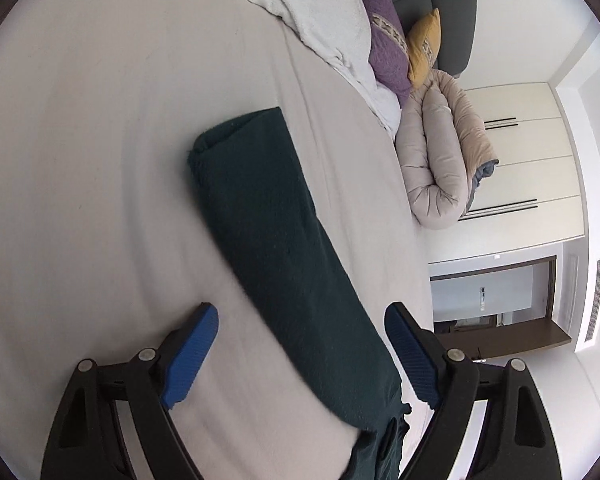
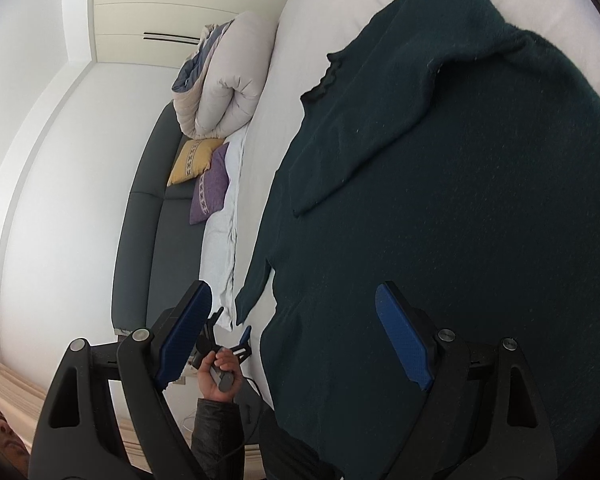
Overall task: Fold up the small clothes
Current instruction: 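Grasp the other sleeve cuff with the left gripper and lift it, then fold the held sleeve across the sweater body with the left gripper, release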
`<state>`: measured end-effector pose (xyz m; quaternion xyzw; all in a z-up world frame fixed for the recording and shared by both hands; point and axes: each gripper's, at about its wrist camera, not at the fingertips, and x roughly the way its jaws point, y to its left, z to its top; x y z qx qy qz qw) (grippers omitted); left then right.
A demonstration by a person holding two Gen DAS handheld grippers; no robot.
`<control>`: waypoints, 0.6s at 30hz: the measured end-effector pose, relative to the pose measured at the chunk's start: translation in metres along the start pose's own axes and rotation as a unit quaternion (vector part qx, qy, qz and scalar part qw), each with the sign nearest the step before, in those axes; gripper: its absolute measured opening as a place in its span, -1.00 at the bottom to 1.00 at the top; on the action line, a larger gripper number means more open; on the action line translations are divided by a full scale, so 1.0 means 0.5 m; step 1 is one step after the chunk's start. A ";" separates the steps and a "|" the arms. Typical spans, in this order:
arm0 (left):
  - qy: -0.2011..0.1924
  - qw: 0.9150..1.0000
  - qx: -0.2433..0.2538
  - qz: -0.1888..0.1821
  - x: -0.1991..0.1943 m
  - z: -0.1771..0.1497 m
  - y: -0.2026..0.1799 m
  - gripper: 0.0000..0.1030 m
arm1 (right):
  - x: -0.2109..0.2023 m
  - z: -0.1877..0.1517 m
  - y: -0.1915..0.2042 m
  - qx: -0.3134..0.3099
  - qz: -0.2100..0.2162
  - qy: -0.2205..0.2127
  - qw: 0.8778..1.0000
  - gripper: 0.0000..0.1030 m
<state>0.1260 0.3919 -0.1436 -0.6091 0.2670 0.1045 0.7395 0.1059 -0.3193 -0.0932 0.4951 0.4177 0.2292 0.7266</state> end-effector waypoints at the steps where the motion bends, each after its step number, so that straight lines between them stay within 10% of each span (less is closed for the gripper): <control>1: -0.001 1.000 -0.014 -0.001 0.010 0.010 0.002 0.69 | 0.007 -0.009 0.006 0.000 -0.001 0.002 1.000 0.64; 7: -0.015 0.999 -0.033 0.018 0.043 0.060 -0.009 0.30 | 0.008 -0.030 0.025 -0.003 0.001 0.005 1.000 0.64; 9: 0.004 0.999 -0.033 0.026 0.066 0.068 -0.004 -0.66 | 0.008 -0.029 0.027 -0.005 -0.001 0.006 1.000 0.64; 10: 0.012 0.999 -0.038 0.032 0.071 0.068 0.004 -0.83 | 0.008 -0.031 0.026 -0.004 -0.003 0.007 1.000 0.64; 15: -0.015 0.996 0.074 0.049 0.046 0.030 -0.097 -0.82 | -0.006 -0.031 0.004 0.007 0.004 -0.002 1.000 0.64; 18: -0.018 0.977 0.205 0.048 0.044 -0.054 -0.248 -0.82 | -0.015 -0.021 -0.016 0.011 0.003 -0.006 1.000 0.64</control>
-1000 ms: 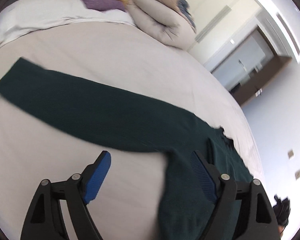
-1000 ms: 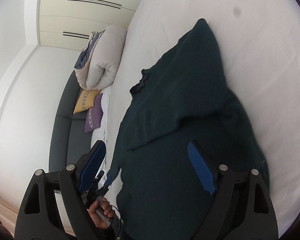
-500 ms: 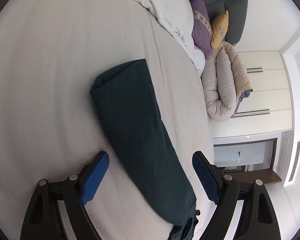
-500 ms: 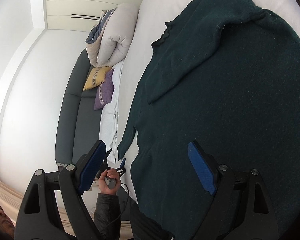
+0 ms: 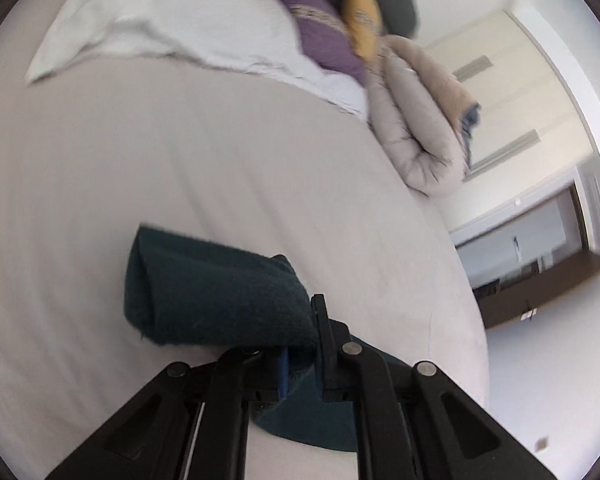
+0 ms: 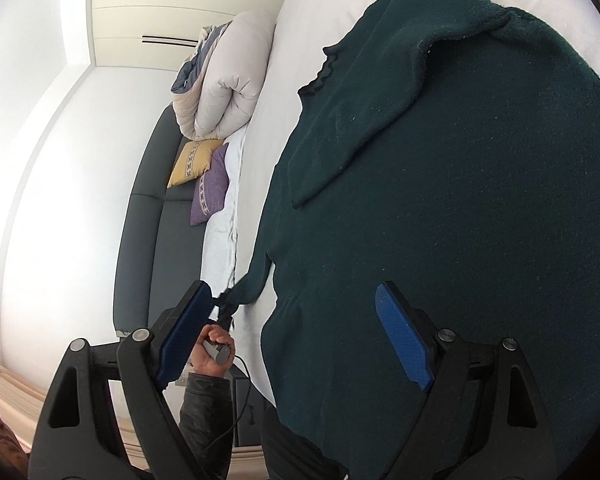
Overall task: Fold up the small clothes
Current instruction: 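Fold the held sleeve across the sweater body with the left gripper, release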
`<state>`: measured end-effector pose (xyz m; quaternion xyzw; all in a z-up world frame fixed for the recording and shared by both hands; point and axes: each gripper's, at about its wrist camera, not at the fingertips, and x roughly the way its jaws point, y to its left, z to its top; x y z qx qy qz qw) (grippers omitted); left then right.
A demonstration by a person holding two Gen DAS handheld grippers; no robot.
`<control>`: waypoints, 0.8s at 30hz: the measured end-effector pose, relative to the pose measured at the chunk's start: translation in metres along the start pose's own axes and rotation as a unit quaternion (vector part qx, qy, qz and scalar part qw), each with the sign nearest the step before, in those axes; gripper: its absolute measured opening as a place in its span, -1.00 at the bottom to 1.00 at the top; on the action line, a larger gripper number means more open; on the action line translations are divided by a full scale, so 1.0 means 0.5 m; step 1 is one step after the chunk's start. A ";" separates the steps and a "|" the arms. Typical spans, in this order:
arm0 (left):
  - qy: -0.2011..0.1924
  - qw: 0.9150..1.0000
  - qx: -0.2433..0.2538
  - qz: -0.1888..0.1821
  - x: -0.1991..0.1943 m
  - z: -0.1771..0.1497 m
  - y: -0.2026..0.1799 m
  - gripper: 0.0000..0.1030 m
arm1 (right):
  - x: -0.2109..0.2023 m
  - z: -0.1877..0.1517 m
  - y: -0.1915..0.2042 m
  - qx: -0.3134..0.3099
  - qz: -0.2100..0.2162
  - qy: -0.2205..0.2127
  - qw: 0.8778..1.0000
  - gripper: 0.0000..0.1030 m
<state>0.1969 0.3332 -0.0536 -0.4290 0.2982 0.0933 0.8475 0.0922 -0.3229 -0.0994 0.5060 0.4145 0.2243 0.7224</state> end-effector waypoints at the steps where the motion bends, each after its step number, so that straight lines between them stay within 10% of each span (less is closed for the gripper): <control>1: -0.001 0.999 0.047 -0.003 -0.002 -0.015 -0.067 -0.82 | -0.003 0.005 -0.006 0.002 -0.001 -0.003 1.000 0.64; 4: 0.001 0.974 0.227 0.002 0.009 -0.139 -0.282 -0.82 | -0.010 0.028 -0.019 0.007 0.003 -0.013 1.000 0.64; 8: 0.009 0.892 0.451 0.040 0.076 -0.419 -0.455 -0.82 | 0.001 0.081 -0.011 -0.002 -0.012 -0.024 1.000 0.64; 12: 0.053 0.849 0.522 0.059 0.152 -0.602 -0.449 -0.83 | 0.044 0.130 0.015 -0.025 -0.042 -0.005 0.999 0.64; 14: 0.059 0.843 0.531 0.067 0.170 -0.627 -0.426 -0.83 | 0.070 0.149 0.025 -0.036 -0.046 0.008 0.998 0.64; 20: 0.046 0.858 0.510 0.048 0.153 -0.612 -0.404 -0.83 | 0.188 0.184 0.032 -0.011 -0.025 0.042 0.999 0.62; 24: 0.027 0.857 0.512 0.049 0.145 -0.618 -0.405 -0.83 | 0.308 0.186 0.028 0.018 -0.035 0.094 0.995 0.26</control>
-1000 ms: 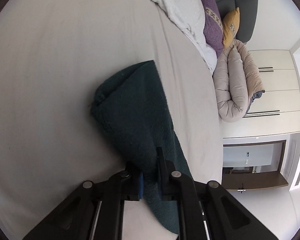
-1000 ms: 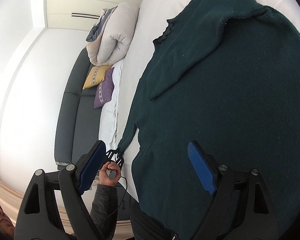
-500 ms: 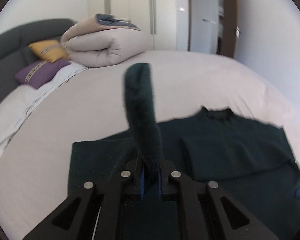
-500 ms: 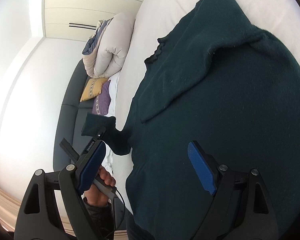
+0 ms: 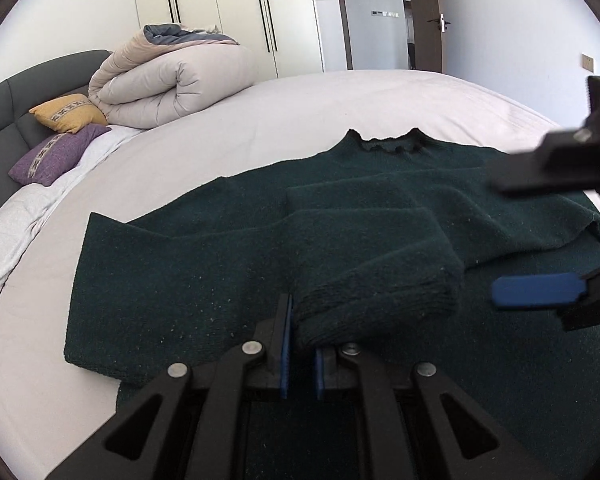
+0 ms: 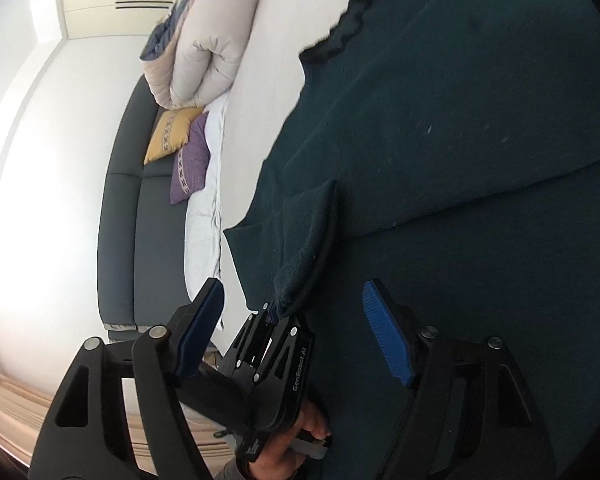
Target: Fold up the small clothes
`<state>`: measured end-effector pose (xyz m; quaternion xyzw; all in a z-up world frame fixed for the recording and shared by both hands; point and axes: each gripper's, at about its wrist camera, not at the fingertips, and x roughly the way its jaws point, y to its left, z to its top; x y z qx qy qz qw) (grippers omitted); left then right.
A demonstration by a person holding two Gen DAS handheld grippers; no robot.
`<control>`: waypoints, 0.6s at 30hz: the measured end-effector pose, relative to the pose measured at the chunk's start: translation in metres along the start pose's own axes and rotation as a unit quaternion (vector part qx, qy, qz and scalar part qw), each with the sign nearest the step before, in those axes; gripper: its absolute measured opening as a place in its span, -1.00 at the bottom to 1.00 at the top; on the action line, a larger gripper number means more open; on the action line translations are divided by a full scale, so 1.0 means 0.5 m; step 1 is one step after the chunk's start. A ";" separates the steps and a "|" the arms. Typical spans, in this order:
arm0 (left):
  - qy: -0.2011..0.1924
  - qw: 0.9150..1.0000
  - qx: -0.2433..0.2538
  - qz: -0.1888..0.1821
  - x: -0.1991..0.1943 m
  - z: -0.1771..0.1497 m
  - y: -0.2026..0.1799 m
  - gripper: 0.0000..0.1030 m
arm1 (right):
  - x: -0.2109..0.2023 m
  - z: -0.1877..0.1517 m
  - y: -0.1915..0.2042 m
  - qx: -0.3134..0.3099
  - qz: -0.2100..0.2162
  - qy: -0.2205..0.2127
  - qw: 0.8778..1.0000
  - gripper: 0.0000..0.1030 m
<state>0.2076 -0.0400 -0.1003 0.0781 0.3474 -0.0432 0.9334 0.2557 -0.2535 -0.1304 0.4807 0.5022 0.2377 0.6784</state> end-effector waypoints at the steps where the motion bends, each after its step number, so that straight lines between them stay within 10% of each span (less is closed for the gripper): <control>1: -0.003 1.000 -0.003 -0.002 0.000 0.000 0.001 -0.83 | 0.030 0.005 -0.003 0.010 -0.012 0.014 1.000 0.20; 5: -0.002 1.000 -0.022 -0.015 0.000 0.001 0.019 -0.82 | 0.097 0.028 -0.011 0.039 -0.019 0.027 0.999 0.00; 8: 0.003 0.999 -0.037 -0.027 0.003 0.001 0.030 -0.73 | 0.123 0.042 0.008 0.011 -0.037 0.027 0.999 -0.56; 14: -0.006 0.989 -0.108 -0.103 -0.043 -0.006 0.075 0.19 | 0.097 0.056 0.074 -0.086 -0.099 -0.006 0.991 -0.86; 18: -0.034 0.988 -0.124 -0.080 -0.093 -0.037 0.088 0.54 | 0.035 0.082 0.126 -0.148 -0.131 -0.040 0.979 -0.86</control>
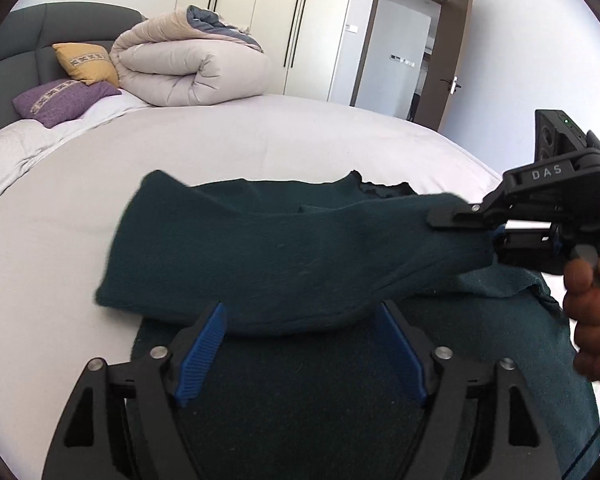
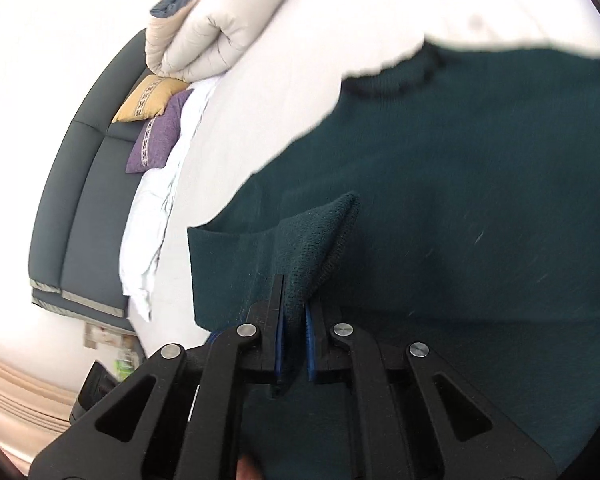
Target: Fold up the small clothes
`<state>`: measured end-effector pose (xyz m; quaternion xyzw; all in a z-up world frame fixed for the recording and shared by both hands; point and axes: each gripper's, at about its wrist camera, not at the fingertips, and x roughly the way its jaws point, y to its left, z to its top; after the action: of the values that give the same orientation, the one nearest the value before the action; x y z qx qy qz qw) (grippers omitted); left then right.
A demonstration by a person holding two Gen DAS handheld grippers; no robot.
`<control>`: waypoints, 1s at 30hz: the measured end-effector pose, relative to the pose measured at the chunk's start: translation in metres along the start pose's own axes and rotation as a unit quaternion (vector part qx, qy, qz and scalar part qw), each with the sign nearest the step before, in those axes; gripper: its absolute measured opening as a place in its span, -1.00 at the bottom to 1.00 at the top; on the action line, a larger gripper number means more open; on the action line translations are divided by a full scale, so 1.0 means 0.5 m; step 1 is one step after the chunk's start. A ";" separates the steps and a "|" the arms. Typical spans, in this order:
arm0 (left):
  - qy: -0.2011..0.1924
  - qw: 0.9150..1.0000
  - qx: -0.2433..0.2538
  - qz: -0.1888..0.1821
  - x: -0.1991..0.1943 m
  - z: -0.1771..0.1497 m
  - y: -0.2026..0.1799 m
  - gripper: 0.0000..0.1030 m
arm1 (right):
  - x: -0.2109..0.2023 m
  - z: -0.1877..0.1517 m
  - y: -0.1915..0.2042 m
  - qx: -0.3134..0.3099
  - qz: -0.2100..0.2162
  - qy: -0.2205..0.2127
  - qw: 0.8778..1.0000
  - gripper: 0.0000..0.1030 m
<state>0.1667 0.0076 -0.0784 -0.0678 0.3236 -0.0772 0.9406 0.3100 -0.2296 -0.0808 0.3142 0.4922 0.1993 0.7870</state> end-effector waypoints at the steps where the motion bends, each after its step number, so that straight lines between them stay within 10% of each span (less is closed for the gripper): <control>1: 0.004 1.000 -0.008 0.007 -0.003 -0.006 0.008 0.54 | -0.019 0.014 -0.006 -0.006 -0.014 -0.010 1.000 -0.86; 8: 0.021 0.994 -0.106 0.001 -0.004 -0.038 0.086 0.54 | -0.100 0.081 -0.114 0.003 -0.122 -0.042 0.992 -0.86; 30: 0.034 0.993 -0.113 -0.001 0.011 -0.047 0.106 0.54 | -0.076 0.072 -0.232 0.033 -0.170 -0.048 0.984 -0.87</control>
<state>0.1618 0.0566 -0.1095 -0.1712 0.3616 -0.0432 0.9154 0.3261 -0.3478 -0.1246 0.2615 0.5060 0.0308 0.8214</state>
